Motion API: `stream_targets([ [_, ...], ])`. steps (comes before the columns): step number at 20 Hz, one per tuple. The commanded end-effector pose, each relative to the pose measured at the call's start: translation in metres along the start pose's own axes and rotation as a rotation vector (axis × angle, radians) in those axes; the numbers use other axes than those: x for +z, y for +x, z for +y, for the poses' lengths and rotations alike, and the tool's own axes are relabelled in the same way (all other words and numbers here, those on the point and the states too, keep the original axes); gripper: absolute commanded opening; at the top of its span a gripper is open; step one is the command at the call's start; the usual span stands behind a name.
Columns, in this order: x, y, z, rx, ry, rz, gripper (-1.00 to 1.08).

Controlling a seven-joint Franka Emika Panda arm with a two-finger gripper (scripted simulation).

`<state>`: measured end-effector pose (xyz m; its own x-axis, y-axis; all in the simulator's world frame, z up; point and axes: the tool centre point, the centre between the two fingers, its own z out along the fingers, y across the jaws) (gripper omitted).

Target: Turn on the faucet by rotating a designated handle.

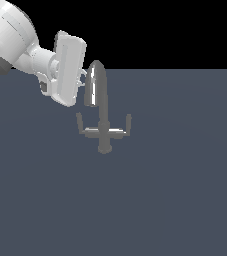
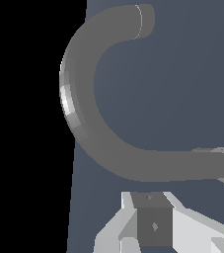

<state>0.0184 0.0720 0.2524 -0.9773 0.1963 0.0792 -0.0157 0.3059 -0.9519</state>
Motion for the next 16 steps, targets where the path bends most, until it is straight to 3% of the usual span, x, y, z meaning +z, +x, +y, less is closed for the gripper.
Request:
stream_targets([
  [1, -0.001, -0.005, 0.011, -0.073, 0.028, -0.013, -1.0],
  [16, -0.006, -0.026, 0.083, -0.49, 0.197, -0.054, -1.0],
])
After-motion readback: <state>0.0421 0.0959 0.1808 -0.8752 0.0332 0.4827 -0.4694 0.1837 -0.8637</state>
